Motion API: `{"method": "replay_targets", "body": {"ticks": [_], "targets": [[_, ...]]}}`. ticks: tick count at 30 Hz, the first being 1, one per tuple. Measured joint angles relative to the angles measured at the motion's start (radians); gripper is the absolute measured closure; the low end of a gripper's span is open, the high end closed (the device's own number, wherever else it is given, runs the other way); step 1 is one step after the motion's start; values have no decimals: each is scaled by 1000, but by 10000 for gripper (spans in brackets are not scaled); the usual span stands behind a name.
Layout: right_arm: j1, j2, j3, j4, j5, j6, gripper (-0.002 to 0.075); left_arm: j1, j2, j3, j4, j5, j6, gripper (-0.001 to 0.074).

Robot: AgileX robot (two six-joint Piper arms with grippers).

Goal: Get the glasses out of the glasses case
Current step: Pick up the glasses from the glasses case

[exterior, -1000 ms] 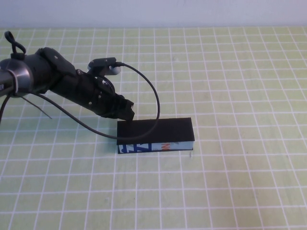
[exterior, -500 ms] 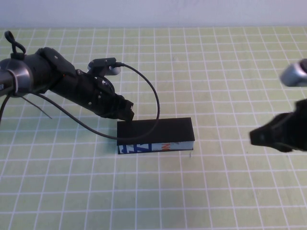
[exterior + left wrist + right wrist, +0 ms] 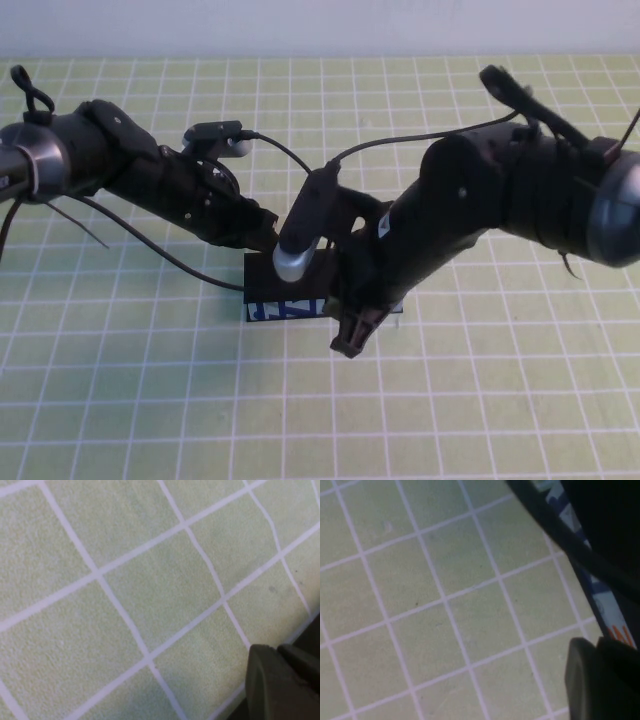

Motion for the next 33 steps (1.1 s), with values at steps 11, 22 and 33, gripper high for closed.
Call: {"method": "replay_targets", "body": {"ticks": [11, 22, 33], "targets": [[6, 44, -24, 22, -97, -283, 437, 12, 1, 0, 0, -2, 0, 739], [6, 96, -25, -9, -138, -344, 419, 11, 1, 0, -8, -8, 0, 739], [6, 144, -29, -38, -195, -344, 418, 11, 2, 0, -8, -8, 0, 739]]}}
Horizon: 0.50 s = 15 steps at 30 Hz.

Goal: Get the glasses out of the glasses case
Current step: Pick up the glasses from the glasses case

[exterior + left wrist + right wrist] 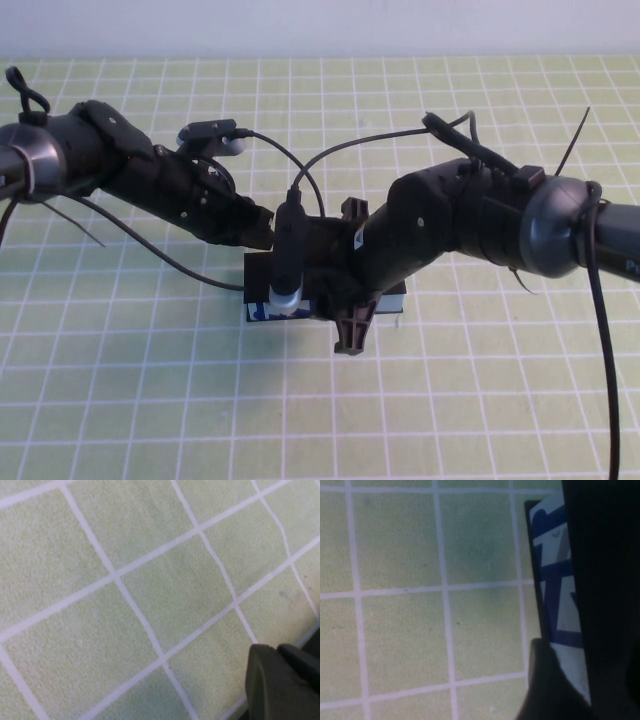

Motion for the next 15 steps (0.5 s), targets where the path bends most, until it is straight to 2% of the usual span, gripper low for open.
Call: {"method": "replay_targets", "body": {"ticks": [10, 15], "targets": [[0, 16, 0, -31, -25, 0, 423, 0, 0, 0, 0, 2, 0, 739], [0, 16, 0, -36, -29, 0, 489, 0, 0, 0, 0, 9, 0, 739]]}}
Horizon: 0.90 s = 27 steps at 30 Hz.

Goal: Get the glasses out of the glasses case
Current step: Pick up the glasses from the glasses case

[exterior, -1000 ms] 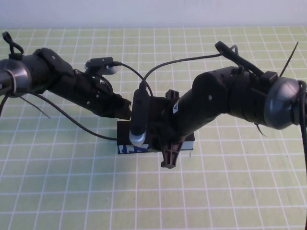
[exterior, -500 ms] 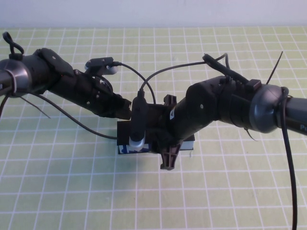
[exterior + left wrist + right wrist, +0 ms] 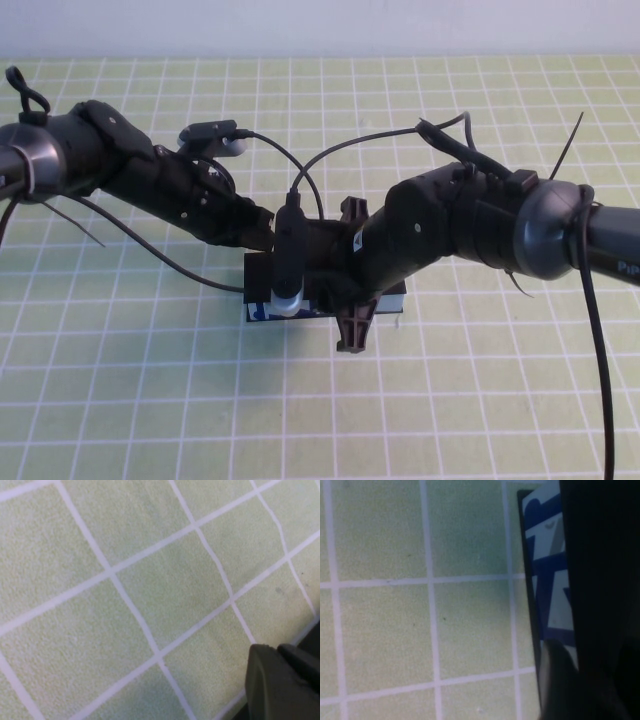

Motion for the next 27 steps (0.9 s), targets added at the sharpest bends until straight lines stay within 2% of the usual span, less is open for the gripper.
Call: {"method": "replay_targets", "body": {"ticks": [3, 11, 17, 27], "targets": [[0, 2, 0, -6, -2, 0, 529, 0, 0, 0, 0, 2, 0, 739], [0, 14, -7, -16, -13, 2, 575, 0, 0, 0, 0, 10, 0, 739], [2, 14, -10, -44, -17, 12, 685, 0, 0, -2, 0, 12, 0, 739], [8, -45, -6, -96, -12, 124, 729, 2, -32, -2, 6, 27, 8, 739]]}}
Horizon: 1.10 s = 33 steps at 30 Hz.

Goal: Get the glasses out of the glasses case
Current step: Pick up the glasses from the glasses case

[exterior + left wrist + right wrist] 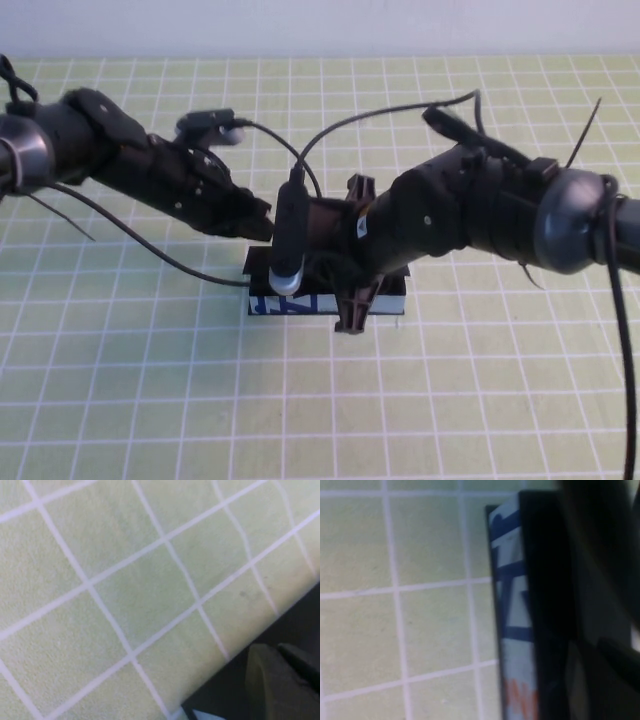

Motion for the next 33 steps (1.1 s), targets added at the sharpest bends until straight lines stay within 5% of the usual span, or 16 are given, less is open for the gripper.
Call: {"method": "replay_targets", "body": {"ticks": [9, 14, 20, 28, 33], "targets": [[-4, -59, 0, -21, -21, 28, 741, 26, -334, 96, -42, -11, 126, 739], [-6, -59, 1, -21, -46, 60, 742, 26, -474, 371, -298, -68, 506, 739], [-6, -59, 1, 17, 10, 58, 734, 26, -444, 575, -527, -197, 728, 739], [-6, -59, 1, 57, 71, 17, 496, 51, -287, 383, -565, -177, 584, 739], [-6, -59, 1, 66, 71, 17, 469, 55, -82, 164, -435, -67, 400, 739]]}}
